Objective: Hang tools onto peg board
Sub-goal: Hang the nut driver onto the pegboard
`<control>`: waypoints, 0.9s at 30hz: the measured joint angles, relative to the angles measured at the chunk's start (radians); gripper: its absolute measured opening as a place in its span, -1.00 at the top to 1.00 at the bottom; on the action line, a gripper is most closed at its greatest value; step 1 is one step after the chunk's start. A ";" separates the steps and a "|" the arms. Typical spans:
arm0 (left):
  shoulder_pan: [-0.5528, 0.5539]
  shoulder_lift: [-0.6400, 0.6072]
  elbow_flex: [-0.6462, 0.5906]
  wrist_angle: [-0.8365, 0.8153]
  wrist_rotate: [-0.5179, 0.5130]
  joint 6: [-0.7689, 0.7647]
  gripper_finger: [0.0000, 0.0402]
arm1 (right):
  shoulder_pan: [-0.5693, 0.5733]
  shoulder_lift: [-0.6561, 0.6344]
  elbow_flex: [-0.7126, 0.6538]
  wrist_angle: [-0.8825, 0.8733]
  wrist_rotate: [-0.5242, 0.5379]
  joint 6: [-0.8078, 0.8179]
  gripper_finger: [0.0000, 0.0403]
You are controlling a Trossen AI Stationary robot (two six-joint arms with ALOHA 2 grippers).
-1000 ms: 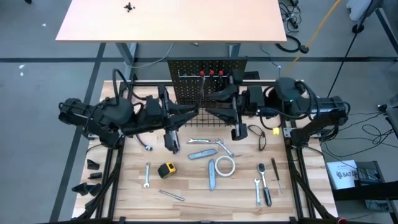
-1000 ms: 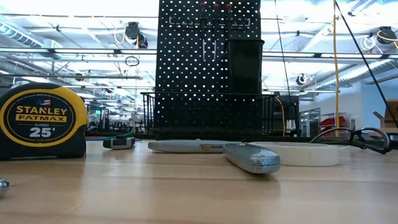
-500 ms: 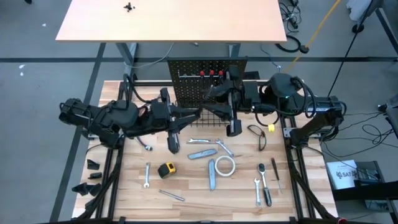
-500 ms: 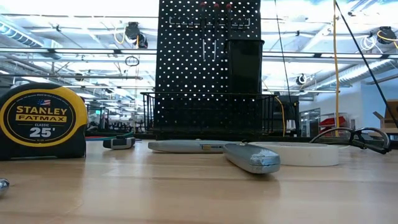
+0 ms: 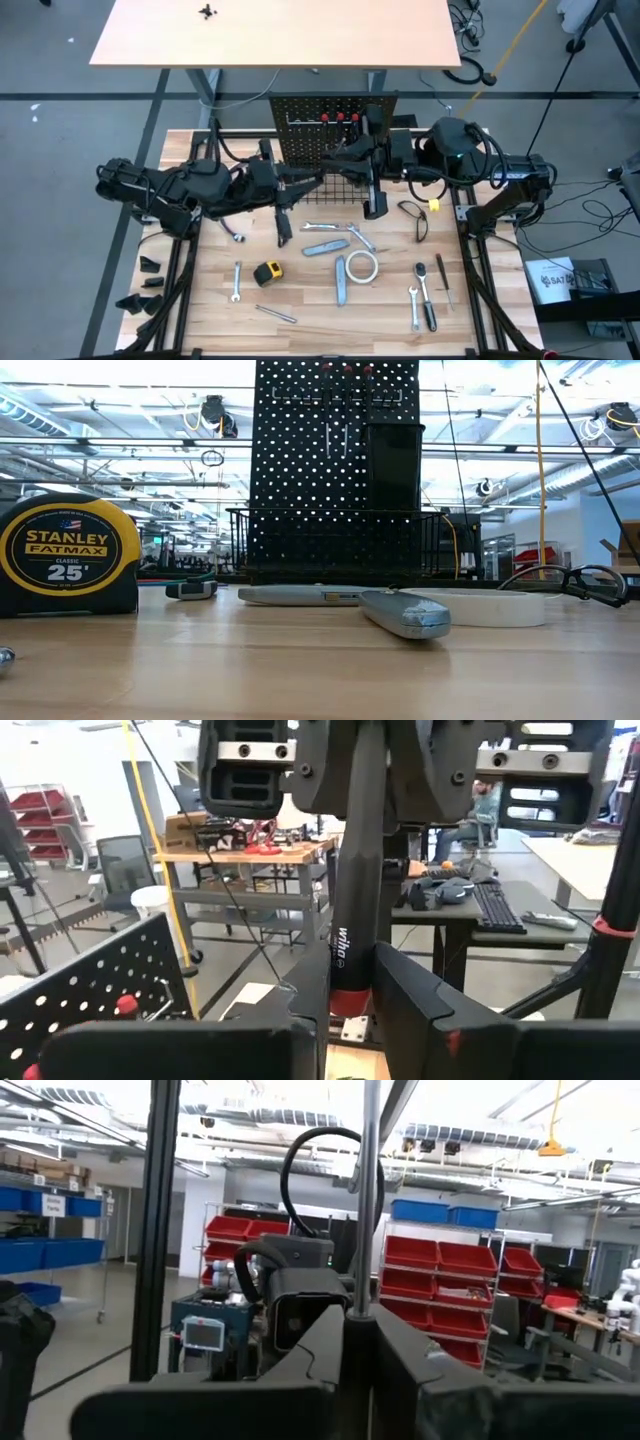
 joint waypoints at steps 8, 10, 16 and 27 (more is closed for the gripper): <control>0.001 -0.038 0.000 -0.127 -0.071 -0.073 0.35 | 0.000 -0.022 0.000 0.000 0.005 -0.116 0.88; 0.001 -0.066 0.000 -0.192 -0.089 -0.145 0.29 | 0.000 -0.033 0.000 -0.004 0.004 -0.183 0.88; 0.028 -0.131 0.001 -0.253 0.051 -0.612 0.19 | 0.001 -0.039 0.000 -0.125 0.002 -0.507 0.88; 0.109 -0.131 0.002 -0.209 0.309 -1.169 0.18 | 0.061 0.001 0.000 -0.225 0.011 -1.206 0.88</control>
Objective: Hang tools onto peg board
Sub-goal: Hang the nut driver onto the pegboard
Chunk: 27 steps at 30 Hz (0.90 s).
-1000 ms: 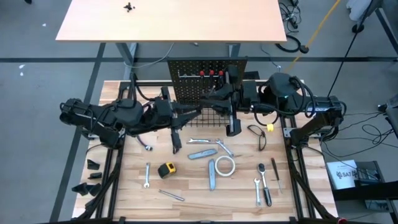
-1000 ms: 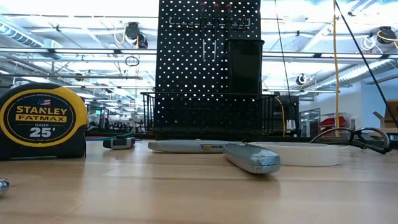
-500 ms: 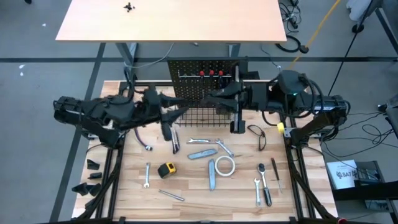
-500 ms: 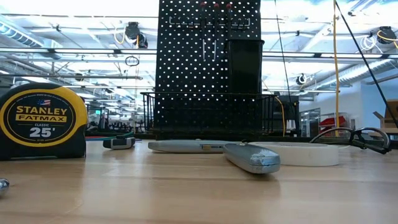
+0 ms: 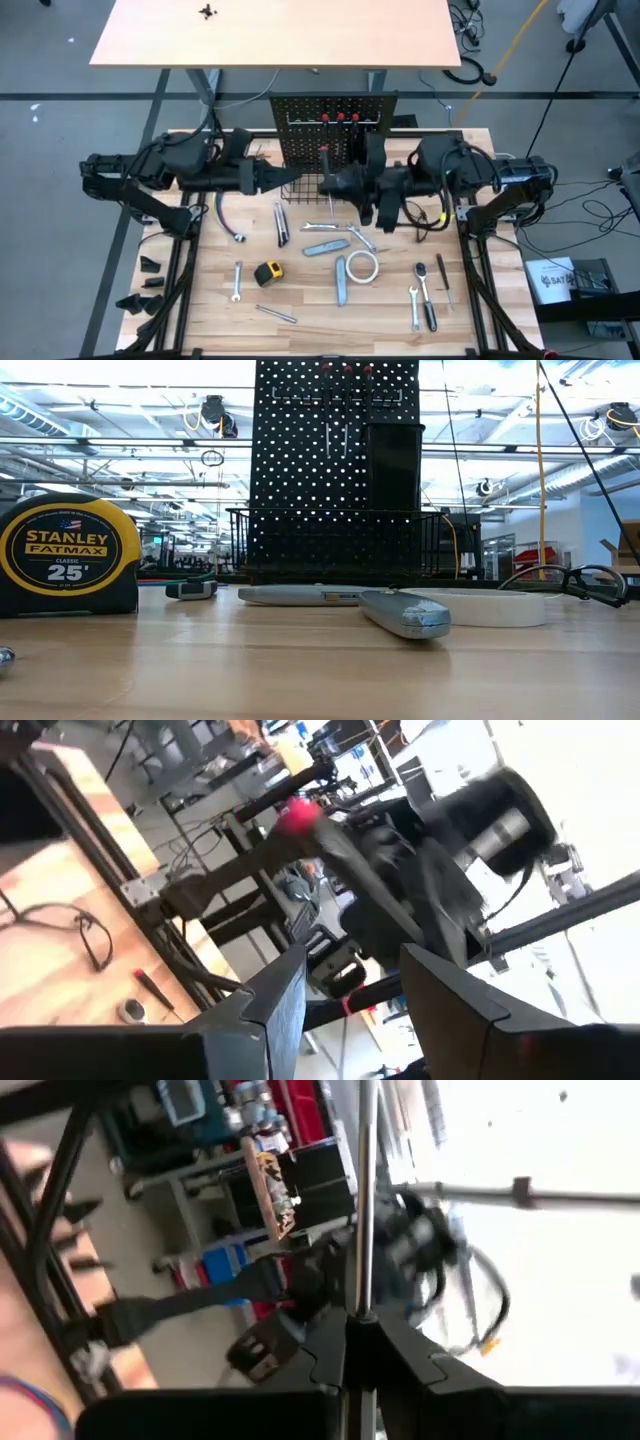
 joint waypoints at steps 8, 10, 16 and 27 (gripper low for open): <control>0.021 0.004 0.000 0.008 0.020 -0.091 0.18 | 0.074 0.011 0.000 -0.010 0.150 -0.274 0.88; 0.025 0.011 0.000 0.012 0.023 -0.091 0.18 | 0.083 0.022 0.000 -0.036 0.170 -0.299 0.88; 0.040 0.038 0.000 0.020 0.049 -0.091 0.18 | 0.081 0.080 0.000 -0.041 0.229 -0.372 0.88; 0.062 0.065 -0.001 0.011 0.081 -0.091 0.18 | 0.086 0.125 0.000 -0.024 0.273 -0.408 0.88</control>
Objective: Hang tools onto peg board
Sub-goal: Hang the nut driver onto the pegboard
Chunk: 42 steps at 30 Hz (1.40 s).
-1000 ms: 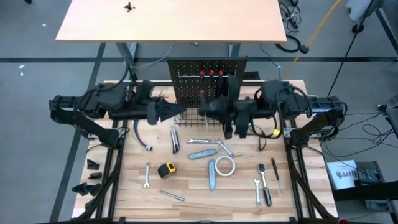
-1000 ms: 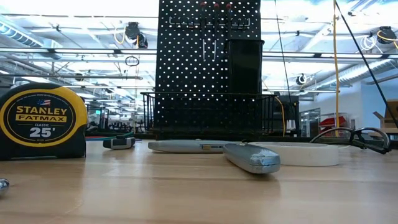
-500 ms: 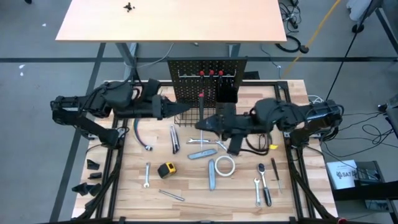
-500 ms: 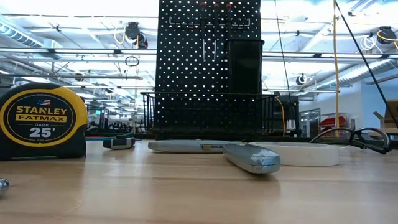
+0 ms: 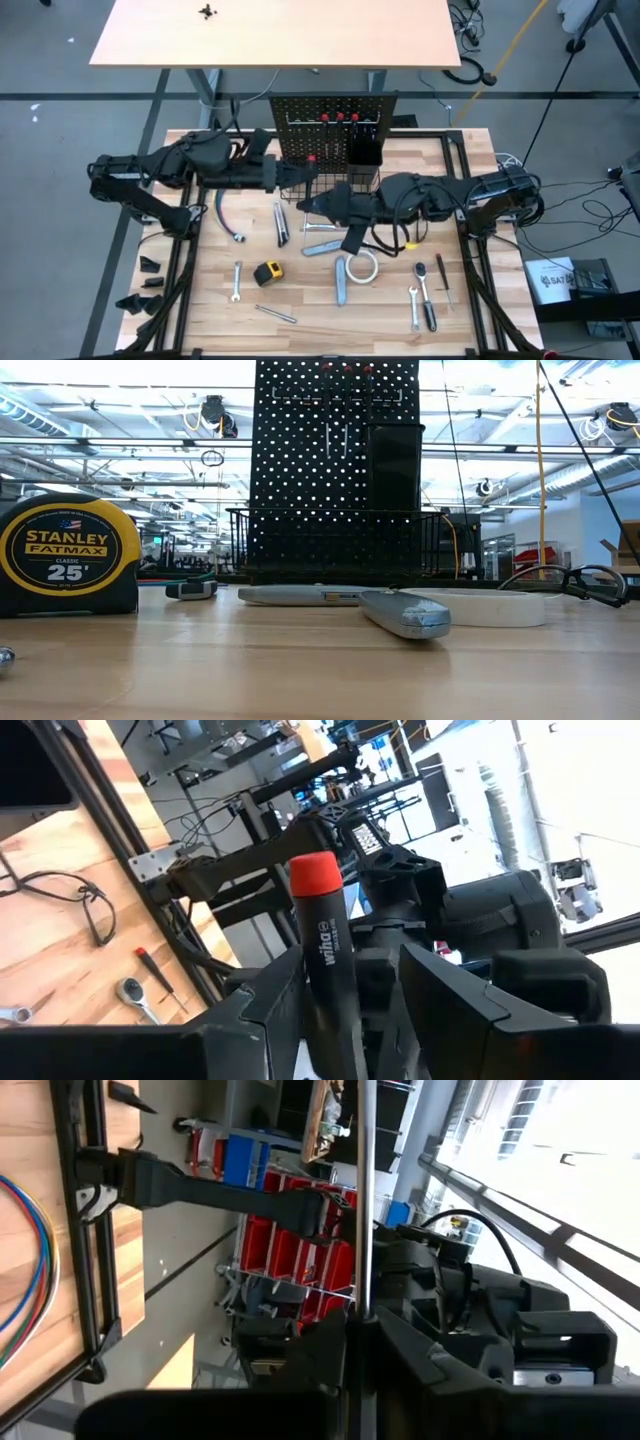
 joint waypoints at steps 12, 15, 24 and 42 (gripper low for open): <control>0.032 0.001 0.000 -0.021 0.003 0.061 0.53 | 0.000 -0.001 0.000 0.013 0.003 0.051 0.88; 0.032 0.001 0.000 0.013 0.028 0.084 0.76 | 0.000 -0.001 0.000 0.011 0.005 0.035 0.88; 0.032 0.001 0.000 0.041 0.063 0.163 0.77 | 0.000 -0.001 0.000 0.029 0.002 0.108 0.73; 0.061 -0.047 0.000 0.042 0.049 0.220 0.77 | -0.001 -0.091 0.000 -0.087 0.094 0.422 -0.18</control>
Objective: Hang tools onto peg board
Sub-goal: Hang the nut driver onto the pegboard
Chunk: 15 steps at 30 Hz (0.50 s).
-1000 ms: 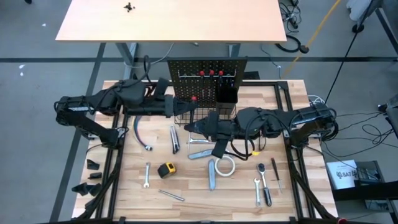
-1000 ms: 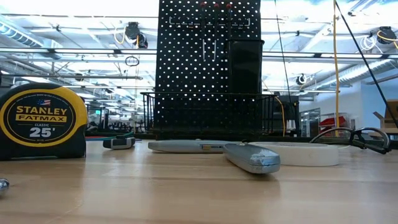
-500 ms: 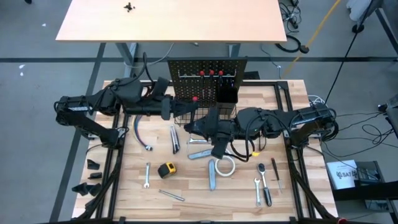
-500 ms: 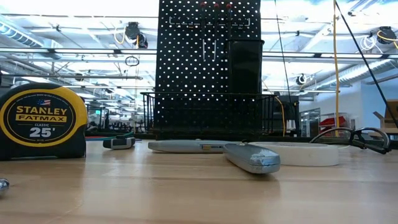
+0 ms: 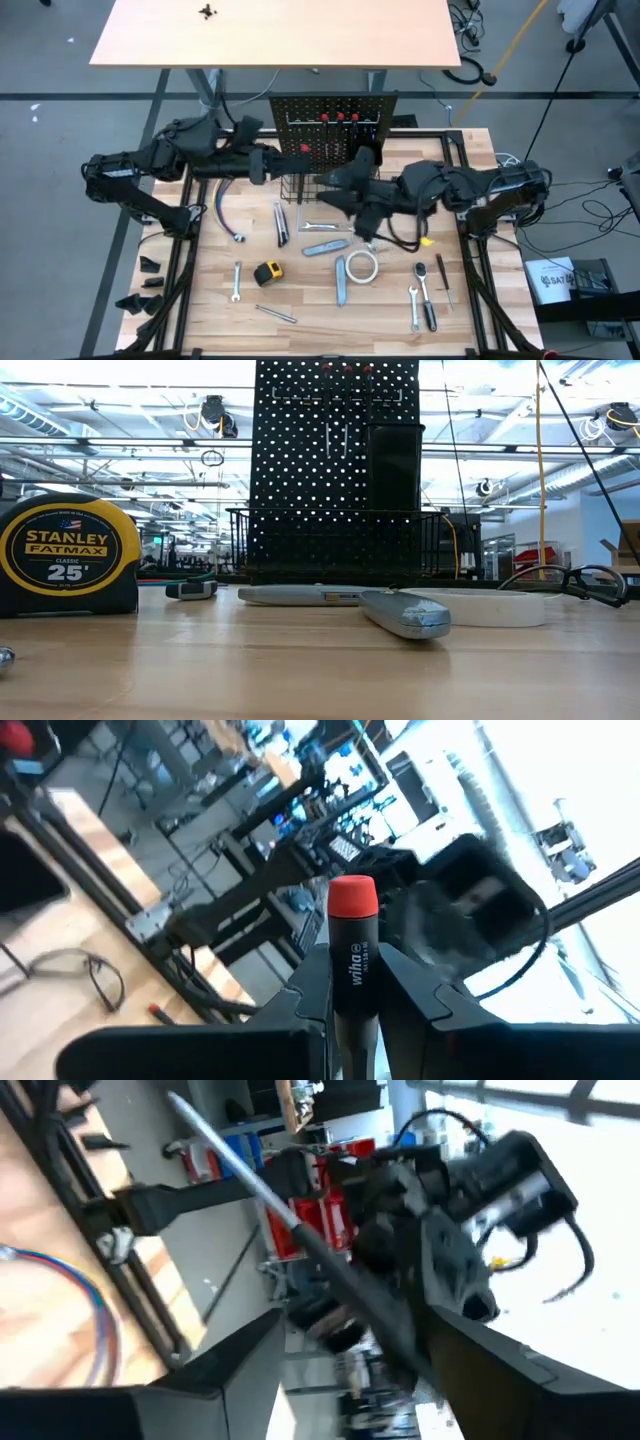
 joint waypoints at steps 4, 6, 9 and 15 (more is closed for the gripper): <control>0.018 -0.044 0.000 0.001 -0.033 0.055 0.77 | 0.000 -0.049 0.000 -0.112 -0.001 0.155 -0.17; 0.023 -0.066 0.000 0.004 -0.057 0.118 0.77 | 0.000 -0.075 0.000 -0.152 -0.003 0.263 -0.15; 0.026 -0.098 0.000 0.000 -0.113 0.236 0.77 | -0.007 -0.111 0.000 -0.209 -0.006 0.425 -0.14; 0.027 -0.147 0.000 -0.051 -0.250 0.492 0.77 | -0.009 -0.168 0.000 -0.327 -0.007 0.792 -0.13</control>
